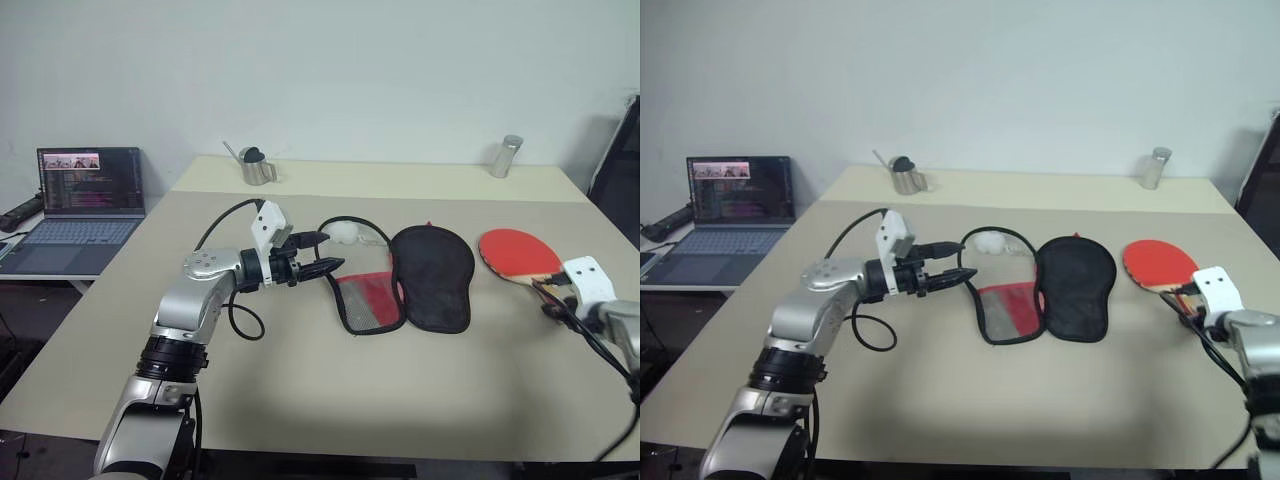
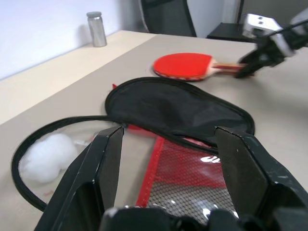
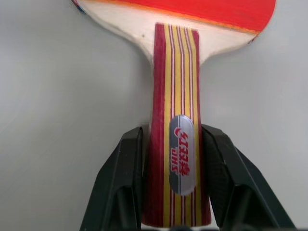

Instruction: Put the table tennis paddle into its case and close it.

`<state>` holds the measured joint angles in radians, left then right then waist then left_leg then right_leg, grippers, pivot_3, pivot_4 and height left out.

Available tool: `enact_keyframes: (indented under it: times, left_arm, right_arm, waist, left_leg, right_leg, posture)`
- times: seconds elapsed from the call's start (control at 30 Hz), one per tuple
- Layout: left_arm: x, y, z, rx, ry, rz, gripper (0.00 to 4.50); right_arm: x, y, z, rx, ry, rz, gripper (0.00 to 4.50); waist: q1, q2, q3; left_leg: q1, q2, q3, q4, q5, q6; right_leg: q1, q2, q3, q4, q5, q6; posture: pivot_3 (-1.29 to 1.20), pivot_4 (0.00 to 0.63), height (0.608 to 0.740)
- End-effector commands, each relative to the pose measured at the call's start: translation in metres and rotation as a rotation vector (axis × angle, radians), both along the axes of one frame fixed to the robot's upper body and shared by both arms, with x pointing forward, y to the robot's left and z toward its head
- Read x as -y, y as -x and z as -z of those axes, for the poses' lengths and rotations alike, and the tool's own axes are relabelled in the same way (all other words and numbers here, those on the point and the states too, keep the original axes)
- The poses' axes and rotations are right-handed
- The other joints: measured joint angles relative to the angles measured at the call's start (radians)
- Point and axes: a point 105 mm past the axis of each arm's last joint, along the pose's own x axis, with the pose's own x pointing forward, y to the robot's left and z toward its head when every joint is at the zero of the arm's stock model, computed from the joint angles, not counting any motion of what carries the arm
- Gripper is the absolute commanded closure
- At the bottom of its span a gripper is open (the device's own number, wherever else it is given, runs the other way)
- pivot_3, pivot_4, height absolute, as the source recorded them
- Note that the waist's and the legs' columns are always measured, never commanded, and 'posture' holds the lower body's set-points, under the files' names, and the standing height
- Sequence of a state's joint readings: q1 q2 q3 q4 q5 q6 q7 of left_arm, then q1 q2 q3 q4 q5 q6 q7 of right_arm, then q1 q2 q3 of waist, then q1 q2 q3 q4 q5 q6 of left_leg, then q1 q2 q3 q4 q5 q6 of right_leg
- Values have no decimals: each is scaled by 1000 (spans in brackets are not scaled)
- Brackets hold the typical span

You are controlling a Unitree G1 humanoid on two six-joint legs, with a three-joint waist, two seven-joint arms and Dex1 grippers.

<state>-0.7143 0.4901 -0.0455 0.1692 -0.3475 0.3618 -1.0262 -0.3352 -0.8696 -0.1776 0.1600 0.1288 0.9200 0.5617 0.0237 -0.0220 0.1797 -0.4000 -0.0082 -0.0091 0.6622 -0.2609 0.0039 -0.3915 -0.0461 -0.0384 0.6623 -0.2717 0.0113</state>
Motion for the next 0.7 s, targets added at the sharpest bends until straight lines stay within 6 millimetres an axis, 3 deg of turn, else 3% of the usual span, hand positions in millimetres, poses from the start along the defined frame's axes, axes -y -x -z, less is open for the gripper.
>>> enact_keyframes:
  times: [0.03,0.33,0.57,0.7]
  left_arm:
    - [11,3,-9,44,15,45,1239]
    - [19,7,-8,29,22,102,1239]
    - [21,19,-11,8,30,182,1239]
    - [18,40,-16,-41,34,299,1239]
  right_arm:
    - [-22,30,-5,-58,-40,-53,3133]
    - [-64,92,5,-181,-104,-117,3138]
    - [-71,89,11,-184,-117,-103,3138]
    - [-75,84,14,-195,-133,-110,3138]
  waist:
    - [0,0,0]
    - [-8,0,0]
    - [-17,0,0]
    - [-27,0,0]
  left_leg:
    - [0,0,0,0,0,0]
    - [2,0,-1,1,0,0]
    - [3,0,-1,1,0,0]
    - [3,0,-1,1,0,0]
  right_leg:
    - [0,0,0,0,0,0]
    - [2,1,0,1,0,0]
    - [2,2,0,1,0,1]
    - [2,2,0,1,0,1]
  posture:
    - [0,150,740]
    - [0,150,740]
    - [0,150,740]
    - [0,150,740]
